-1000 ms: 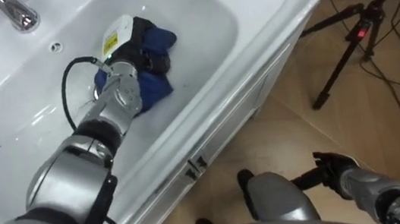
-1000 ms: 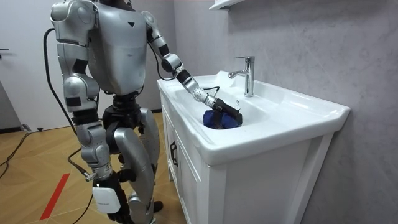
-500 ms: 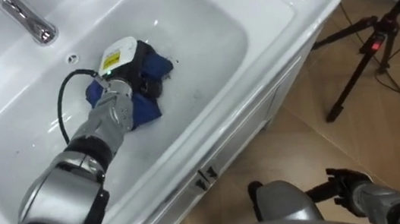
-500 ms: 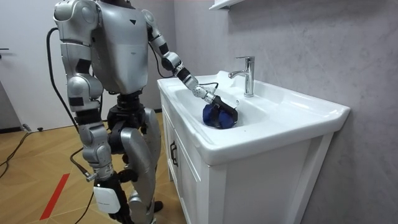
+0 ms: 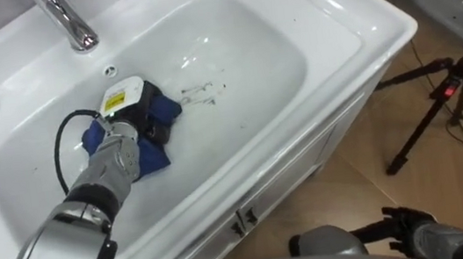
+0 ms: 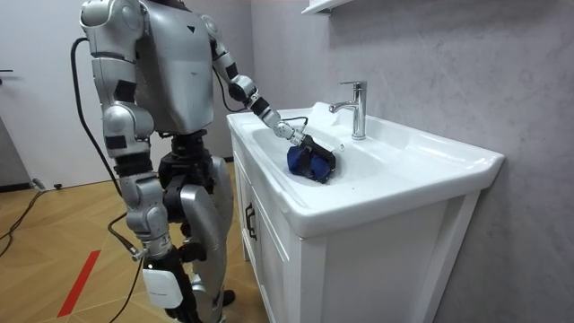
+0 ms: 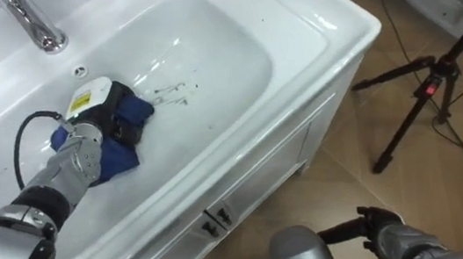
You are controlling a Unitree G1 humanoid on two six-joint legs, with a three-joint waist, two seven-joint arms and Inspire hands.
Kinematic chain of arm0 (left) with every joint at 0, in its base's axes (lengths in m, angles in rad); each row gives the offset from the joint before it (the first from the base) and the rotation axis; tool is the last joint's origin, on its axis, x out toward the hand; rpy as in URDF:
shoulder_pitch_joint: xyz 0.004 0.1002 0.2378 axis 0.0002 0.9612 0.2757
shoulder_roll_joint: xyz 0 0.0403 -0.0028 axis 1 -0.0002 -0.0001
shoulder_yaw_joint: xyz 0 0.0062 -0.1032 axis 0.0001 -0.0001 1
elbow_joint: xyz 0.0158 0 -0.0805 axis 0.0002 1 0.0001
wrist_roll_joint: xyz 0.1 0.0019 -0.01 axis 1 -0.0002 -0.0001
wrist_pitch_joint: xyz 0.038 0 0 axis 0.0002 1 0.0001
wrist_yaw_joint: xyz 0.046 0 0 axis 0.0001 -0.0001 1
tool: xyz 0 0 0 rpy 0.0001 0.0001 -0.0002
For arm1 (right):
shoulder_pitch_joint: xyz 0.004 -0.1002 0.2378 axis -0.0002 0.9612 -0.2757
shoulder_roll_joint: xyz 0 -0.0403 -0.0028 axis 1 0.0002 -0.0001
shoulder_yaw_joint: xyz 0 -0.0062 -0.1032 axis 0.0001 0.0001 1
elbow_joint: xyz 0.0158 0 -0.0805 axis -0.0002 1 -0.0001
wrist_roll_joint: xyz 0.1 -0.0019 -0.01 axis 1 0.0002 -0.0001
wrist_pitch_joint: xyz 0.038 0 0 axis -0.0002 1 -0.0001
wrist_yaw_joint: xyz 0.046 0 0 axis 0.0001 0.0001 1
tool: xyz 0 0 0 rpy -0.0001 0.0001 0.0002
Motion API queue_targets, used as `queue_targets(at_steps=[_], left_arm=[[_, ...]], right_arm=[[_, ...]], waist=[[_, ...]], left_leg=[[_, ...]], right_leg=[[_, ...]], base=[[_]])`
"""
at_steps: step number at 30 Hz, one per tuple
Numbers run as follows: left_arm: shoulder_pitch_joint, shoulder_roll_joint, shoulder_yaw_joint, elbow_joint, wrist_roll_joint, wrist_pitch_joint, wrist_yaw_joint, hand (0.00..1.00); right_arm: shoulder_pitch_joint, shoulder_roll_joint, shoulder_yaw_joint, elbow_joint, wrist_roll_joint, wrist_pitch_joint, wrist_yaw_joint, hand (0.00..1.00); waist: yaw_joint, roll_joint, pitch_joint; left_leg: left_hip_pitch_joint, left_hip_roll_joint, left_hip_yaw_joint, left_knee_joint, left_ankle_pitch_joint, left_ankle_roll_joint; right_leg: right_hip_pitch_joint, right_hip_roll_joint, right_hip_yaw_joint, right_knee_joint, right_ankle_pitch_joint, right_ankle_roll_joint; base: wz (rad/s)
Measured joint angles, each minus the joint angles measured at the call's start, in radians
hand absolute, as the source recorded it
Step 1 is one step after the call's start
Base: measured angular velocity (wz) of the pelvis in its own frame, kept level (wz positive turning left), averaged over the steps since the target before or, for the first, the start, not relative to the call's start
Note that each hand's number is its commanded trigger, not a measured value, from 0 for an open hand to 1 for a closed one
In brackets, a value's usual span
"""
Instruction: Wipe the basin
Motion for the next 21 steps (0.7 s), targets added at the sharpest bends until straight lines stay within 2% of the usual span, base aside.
queue_targets(at_steps=[7,12,14,16,17,21], left_arm=[[0.025,-0.012,0.047,-0.021,0.010,-0.006,0.002,1.00],[0.036,-0.014,0.051,-0.021,0.010,-0.007,0.010,1.00],[0.043,-0.014,0.060,-0.021,0.010,-0.007,0.013,1.00],[0.054,-0.015,0.083,-0.021,0.016,-0.008,0.014,1.00],[0.064,-0.015,0.087,-0.021,0.021,-0.008,0.019,1.00],[0.099,-0.014,0.131,-0.030,0.033,-0.014,0.042,1.00]], right_arm=[[0.008,0.005,-0.026,-0.003,-0.004,0.001,0.000,0.00],[0.022,0.005,-0.038,-0.003,-0.003,0.000,0.000,0.00],[0.028,0.005,-0.039,-0.003,-0.012,0.001,-0.003,0.00],[0.028,0.005,-0.040,-0.003,-0.030,0.001,-0.005,0.00],[0.029,0.004,-0.041,-0.002,-0.036,0.001,-0.011,0.00],[0.038,0.002,-0.041,-0.006,-0.032,0.000,-0.019,0.00]], waist=[[0.018,0.000,-0.0002],[0.042,-0.001,-0.0010],[0.064,0.000,-0.0040],[0.065,0.001,-0.0048],[0.066,0.003,-0.0077],[0.102,0.005,-0.0107]], left_leg=[[0.008,0.003,-0.013,-0.005,0.006,-0.010],[0.023,0.009,-0.023,-0.011,0.015,-0.025],[0.027,0.016,-0.025,-0.014,0.019,-0.031],[0.035,0.019,-0.039,-0.019,0.023,-0.037],[0.040,0.021,-0.054,-0.020,0.024,-0.040],[0.060,0.030,-0.060,-0.030,0.028,-0.047]], right_leg=[[0.016,0.009,-0.010,-0.017,0.001,-0.008],[0.030,0.019,-0.017,-0.017,-0.006,-0.023],[0.036,0.027,-0.014,-0.031,-0.001,-0.033],[0.046,0.032,-0.015,-0.037,0.000,-0.037],[0.056,0.034,-0.012,-0.046,0.002,-0.040],[0.068,0.047,-0.016,-0.048,-0.002,-0.051]], base=[[0.03],[0.01],[-0.10],[-0.05],[0.00],[-0.02]])
